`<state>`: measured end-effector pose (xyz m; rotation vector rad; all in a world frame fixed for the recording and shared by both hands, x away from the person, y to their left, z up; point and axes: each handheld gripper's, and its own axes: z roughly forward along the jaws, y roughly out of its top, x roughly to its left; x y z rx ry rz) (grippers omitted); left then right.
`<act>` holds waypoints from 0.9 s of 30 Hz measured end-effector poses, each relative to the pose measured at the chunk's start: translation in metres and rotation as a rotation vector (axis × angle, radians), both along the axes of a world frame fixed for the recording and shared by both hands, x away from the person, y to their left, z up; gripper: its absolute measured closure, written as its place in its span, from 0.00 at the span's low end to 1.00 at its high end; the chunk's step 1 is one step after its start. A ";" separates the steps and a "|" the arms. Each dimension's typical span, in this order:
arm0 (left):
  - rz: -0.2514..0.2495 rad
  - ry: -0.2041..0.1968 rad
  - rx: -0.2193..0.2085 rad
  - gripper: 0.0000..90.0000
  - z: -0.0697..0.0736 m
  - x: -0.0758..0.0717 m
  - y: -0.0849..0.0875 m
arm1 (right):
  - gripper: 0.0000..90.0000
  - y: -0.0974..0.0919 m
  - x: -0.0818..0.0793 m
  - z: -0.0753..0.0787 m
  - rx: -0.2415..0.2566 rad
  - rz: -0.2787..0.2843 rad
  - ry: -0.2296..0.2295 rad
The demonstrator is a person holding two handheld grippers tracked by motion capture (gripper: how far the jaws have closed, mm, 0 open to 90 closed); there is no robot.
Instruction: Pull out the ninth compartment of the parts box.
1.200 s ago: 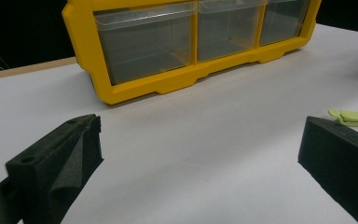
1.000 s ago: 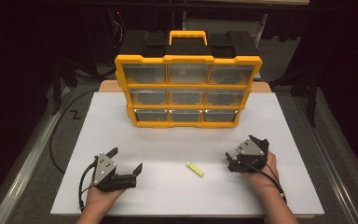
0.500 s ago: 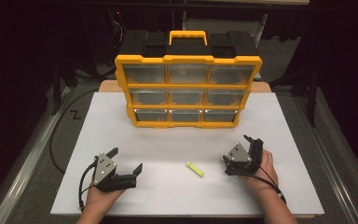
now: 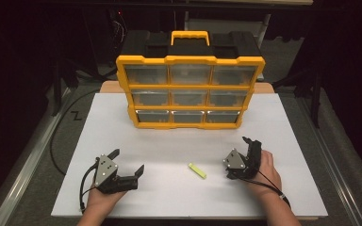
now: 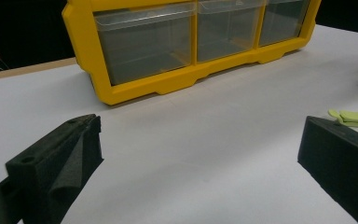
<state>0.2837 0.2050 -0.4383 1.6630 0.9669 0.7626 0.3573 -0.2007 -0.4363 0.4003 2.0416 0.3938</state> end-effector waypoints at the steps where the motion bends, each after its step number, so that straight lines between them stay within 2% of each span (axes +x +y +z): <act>1: 0.000 0.000 0.000 0.00 0.000 0.000 0.000 | 0.01 0.001 -0.001 -0.001 0.008 -0.011 0.006; 2: 0.000 0.000 0.000 0.00 0.000 0.000 0.000 | 0.01 0.001 -0.001 -0.001 0.008 -0.011 0.006; 3: 0.000 -0.001 0.000 0.00 0.000 0.000 0.000 | 0.01 0.002 -0.002 -0.001 -0.018 -0.002 -0.007; 5: -0.001 -0.001 0.000 0.00 0.000 0.000 0.000 | 0.01 0.003 -0.003 -0.002 -0.030 -0.004 -0.011; 13: -0.004 -0.002 0.002 0.01 0.000 0.000 -0.001 | 0.01 0.009 -0.007 -0.001 -0.128 0.000 -0.053; 15: -0.005 -0.002 0.003 0.01 0.000 0.000 0.000 | 0.01 0.010 -0.007 0.000 -0.174 0.023 -0.075; 17: -0.004 -0.003 0.003 0.01 0.000 0.000 -0.001 | 0.01 0.011 -0.007 0.000 -0.185 0.027 -0.086; 27: -0.007 -0.006 0.006 0.01 0.000 0.000 -0.001 | 0.01 0.018 -0.012 -0.004 -0.296 0.049 -0.111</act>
